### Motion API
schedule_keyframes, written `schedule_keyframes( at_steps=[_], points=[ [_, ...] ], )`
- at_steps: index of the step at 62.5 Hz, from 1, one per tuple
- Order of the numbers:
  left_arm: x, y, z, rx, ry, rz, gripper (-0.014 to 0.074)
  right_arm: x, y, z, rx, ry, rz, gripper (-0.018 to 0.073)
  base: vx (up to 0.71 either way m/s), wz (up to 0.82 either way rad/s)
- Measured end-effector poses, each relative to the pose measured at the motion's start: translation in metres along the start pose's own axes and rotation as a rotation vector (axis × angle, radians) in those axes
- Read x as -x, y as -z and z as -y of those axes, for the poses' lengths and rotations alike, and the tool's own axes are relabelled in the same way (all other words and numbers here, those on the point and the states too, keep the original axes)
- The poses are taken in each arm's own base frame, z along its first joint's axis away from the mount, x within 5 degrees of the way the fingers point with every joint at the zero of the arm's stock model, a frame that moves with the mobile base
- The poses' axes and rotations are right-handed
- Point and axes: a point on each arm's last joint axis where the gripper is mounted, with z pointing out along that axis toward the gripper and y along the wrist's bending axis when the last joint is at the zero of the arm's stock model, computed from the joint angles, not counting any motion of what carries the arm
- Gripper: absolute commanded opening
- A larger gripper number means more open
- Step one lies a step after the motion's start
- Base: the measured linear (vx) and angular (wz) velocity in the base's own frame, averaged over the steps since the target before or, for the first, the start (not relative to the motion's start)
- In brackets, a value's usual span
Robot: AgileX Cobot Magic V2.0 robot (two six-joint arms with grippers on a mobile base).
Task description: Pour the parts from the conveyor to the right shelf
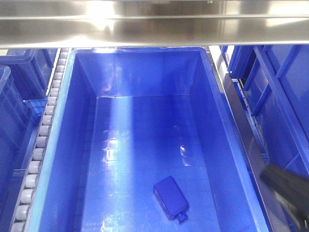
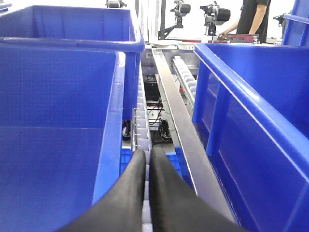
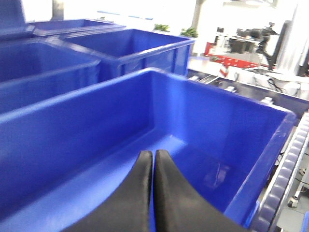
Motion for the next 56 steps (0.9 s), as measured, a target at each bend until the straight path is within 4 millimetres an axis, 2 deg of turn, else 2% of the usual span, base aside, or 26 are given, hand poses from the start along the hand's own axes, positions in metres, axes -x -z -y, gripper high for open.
schedule_keyframes(
  at_steps=[11, 22, 43, 56],
  points=[
    [0.0, 0.0, 0.0, 0.0, 0.0, 0.0, -0.0006, -0.006, 0.015, -0.003, -0.04, -0.07, -0.047, -0.0009, 0.0, 0.0],
    [0.0, 0.0, 0.0, 0.0, 0.0, 0.0, -0.0006, -0.009, 0.03, -0.009, -0.055, 0.009, -0.059, -0.0009, 0.0, 0.0],
    [0.0, 0.0, 0.0, 0.0, 0.0, 0.0, -0.0006, -0.021, 0.036, 0.005, -0.248, -0.139, -0.141, -0.0009, 0.0, 0.0],
    [0.0, 0.0, 0.0, 0.0, 0.0, 0.0, -0.0006, -0.042, 0.038, 0.008, -0.32, -0.197, -0.091, -0.0009, 0.0, 0.0]
  ],
)
